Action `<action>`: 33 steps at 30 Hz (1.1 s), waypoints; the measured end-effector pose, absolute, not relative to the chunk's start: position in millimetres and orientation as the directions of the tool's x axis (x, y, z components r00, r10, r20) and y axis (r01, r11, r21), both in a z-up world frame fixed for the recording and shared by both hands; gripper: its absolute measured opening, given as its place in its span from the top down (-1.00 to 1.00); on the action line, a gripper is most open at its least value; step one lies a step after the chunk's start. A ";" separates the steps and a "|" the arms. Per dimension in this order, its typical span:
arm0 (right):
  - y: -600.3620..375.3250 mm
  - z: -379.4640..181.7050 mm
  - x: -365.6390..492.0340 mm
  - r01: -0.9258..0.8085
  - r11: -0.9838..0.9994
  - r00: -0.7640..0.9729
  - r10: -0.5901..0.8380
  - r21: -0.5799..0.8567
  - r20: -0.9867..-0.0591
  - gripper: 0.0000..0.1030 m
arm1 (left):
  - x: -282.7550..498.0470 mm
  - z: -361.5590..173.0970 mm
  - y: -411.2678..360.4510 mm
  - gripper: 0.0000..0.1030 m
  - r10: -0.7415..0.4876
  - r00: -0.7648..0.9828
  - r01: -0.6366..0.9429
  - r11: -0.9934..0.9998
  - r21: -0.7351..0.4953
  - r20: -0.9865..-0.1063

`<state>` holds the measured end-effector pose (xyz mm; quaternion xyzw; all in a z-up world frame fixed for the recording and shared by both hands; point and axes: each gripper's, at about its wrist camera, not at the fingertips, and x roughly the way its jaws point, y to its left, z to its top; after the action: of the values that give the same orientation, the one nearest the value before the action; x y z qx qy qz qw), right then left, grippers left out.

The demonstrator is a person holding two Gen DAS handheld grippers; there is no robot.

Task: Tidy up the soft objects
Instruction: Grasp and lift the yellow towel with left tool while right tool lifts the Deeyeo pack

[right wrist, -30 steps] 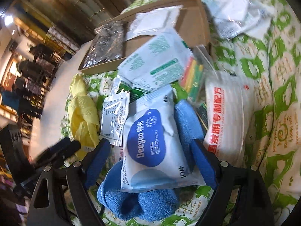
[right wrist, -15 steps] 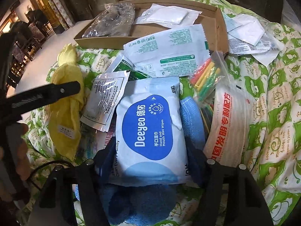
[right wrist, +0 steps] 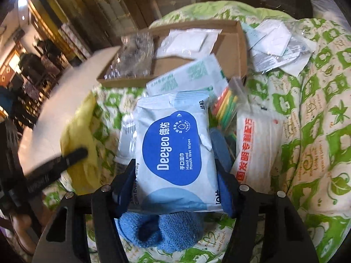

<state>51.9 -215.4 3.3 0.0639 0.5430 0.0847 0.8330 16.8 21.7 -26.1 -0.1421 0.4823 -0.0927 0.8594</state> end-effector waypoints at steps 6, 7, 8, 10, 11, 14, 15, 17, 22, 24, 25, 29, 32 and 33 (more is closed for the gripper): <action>-218.7 7.0 51.3 -0.065 0.974 0.418 0.225 0.217 -0.880 -0.26 | 9.6 -22.0 19.0 0.14 -0.291 0.528 0.032 0.946 -0.324 -0.798; -218.7 6.2 51.1 -0.065 0.974 0.414 0.224 0.217 -0.882 -0.26 | 9.4 -22.6 17.3 0.14 -0.286 0.526 0.036 0.948 -0.316 -0.801; -217.3 4.2 52.4 -0.064 0.974 0.409 0.224 0.218 -0.884 -0.26 | 9.5 -23.4 15.4 0.14 -0.281 0.525 0.041 0.951 -0.306 -0.803; -216.2 1.8 53.0 -0.061 0.974 0.404 0.224 0.219 -0.887 -0.26 | 8.7 -23.0 14.9 0.14 -0.278 0.528 0.047 0.953 -0.299 -0.802; -216.0 2.1 52.8 -0.061 0.974 0.404 0.223 0.217 -0.887 -0.26 | 8.0 -22.6 15.3 0.14 -0.279 0.532 0.047 0.953 -0.301 -0.800; -216.3 2.3 52.2 -0.063 0.974 0.407 0.225 0.219 -0.885 -0.26 | 8.4 -23.1 16.2 0.14 -0.281 0.534 0.045 0.951 -0.306 -0.798; -216.1 2.6 52.1 -0.064 0.974 0.408 0.226 0.220 -0.884 -0.26 | 8.5 -23.3 15.9 0.14 -0.280 0.534 0.045 0.952 -0.304 -0.798; -216.5 3.4 52.1 -0.063 0.973 0.410 0.230 0.224 -0.883 -0.26 | 7.6 -23.0 15.2 0.14 -0.277 0.535 0.046 0.953 -0.301 -0.798; -217.1 4.8 51.8 -0.061 0.973 0.416 0.229 0.225 -0.880 -0.26 | 6.1 -21.5 16.1 0.14 -0.282 0.543 0.049 0.951 -0.306 -0.791; -217.2 5.0 51.8 -0.061 0.973 0.417 0.227 0.223 -0.880 -0.26 | 6.1 -21.7 17.1 0.14 -0.288 0.542 0.047 0.948 -0.314 -0.789; -217.3 5.0 51.8 -0.060 0.973 0.416 0.226 0.222 -0.881 -0.26 | 6.1 -21.7 17.8 0.14 -0.290 0.542 0.045 0.947 -0.317 -0.789; -217.8 5.1 51.7 -0.060 0.973 0.419 0.226 0.222 -0.879 -0.26 | 5.8 -20.7 19.6 0.14 -0.299 0.544 0.044 0.943 -0.329 -0.784; -217.6 4.9 51.2 -0.060 0.974 0.419 0.224 0.220 -0.880 -0.26 | 5.8 -21.0 19.9 0.14 -0.300 0.542 0.042 0.943 -0.331 -0.785; -217.7 5.1 51.3 -0.059 0.973 0.420 0.225 0.221 -0.879 -0.26 | 5.5 -20.8 19.8 0.14 -0.300 0.542 0.042 0.942 -0.332 -0.785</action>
<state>51.3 -217.7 5.1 0.0780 0.5320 0.0847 0.8389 5.5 19.8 -20.8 -0.1378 0.4684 -0.0988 0.8671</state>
